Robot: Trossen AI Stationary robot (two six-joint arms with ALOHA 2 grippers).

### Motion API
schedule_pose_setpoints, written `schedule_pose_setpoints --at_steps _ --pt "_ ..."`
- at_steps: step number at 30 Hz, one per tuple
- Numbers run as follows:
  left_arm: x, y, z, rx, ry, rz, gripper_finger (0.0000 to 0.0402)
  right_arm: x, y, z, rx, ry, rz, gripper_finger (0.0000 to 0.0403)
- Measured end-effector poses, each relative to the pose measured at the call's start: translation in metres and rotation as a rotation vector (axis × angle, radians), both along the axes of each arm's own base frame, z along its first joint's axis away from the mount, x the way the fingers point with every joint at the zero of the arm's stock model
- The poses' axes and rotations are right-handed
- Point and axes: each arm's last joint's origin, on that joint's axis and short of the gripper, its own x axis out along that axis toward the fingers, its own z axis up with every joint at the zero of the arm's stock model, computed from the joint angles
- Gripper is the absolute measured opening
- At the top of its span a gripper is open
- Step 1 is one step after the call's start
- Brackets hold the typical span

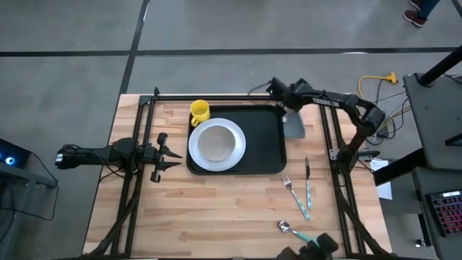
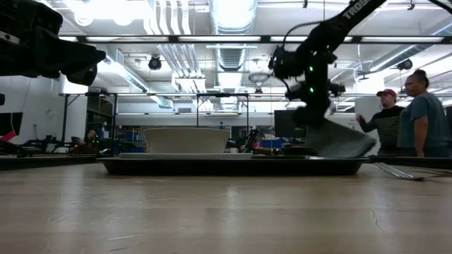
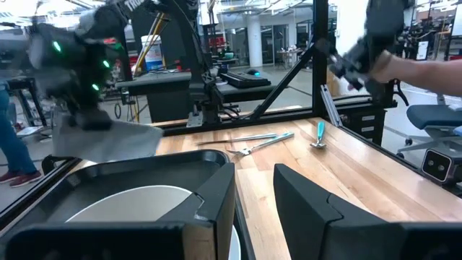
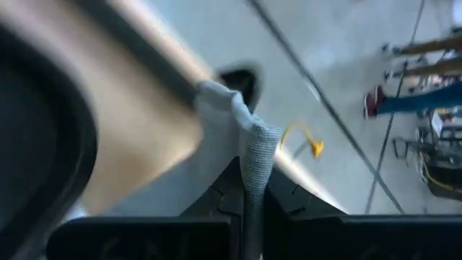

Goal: Set up tray
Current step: Put the gray napkin on the black serving tray to the right of the white plate

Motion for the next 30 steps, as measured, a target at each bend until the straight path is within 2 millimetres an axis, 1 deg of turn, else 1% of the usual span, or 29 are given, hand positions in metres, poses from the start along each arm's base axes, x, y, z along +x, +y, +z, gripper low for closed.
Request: schedule_pose_setpoints --at_steps 3,4,6,8,10,13,15,17,20,25,30 --pt "0.0 0.0 0.0 0.0 0.0 0.0 0.0083 0.004 -0.005 0.027 -0.085 -0.085 0.029 0.0009" --pt "0.0 0.0 0.0 0.0 0.0 0.0 0.0083 0.006 -0.006 0.036 -0.11 -0.128 0.042 0.0009" --pt "0.0 0.0 0.0 0.0 0.0 0.0 0.0083 0.01 -0.004 0.05 -0.099 -0.257 0.104 0.0009" --pt "0.0 0.0 0.0 0.0 0.0 0.0 0.0083 0.017 -0.001 0.058 -0.045 -0.409 0.199 0.0009" --pt "0.0 0.0 0.0 0.0 0.0 0.0 0.0083 0.026 0.008 0.058 0.003 -0.506 0.303 0.0009" --pt "0.0 0.0 0.0 0.0 0.0 0.0 0.0083 0.038 0.024 0.048 0.086 -0.56 0.455 0.0009" --pt "0.0 0.0 0.0 0.0 0.0 0.0 0.0083 0.045 0.034 0.036 0.147 -0.595 0.548 0.0009" --pt "0.0 0.0 0.0 0.0 0.0 0.0 0.0083 0.047 0.041 0.023 0.203 -0.645 0.601 0.0009" --pt "0.0 0.0 0.0 0.0 0.0 0.0 0.0083 0.048 0.05 0.009 0.224 -0.713 0.637 0.0009" --pt "0.0 0.0 0.0 0.0 0.0 0.0 0.0083 0.04 0.058 -0.012 0.265 -0.694 0.632 0.0008" --pt "0.0 0.0 0.0 0.0 0.0 0.0 0.0083 0.033 0.065 -0.029 0.346 -0.687 0.634 0.0008"
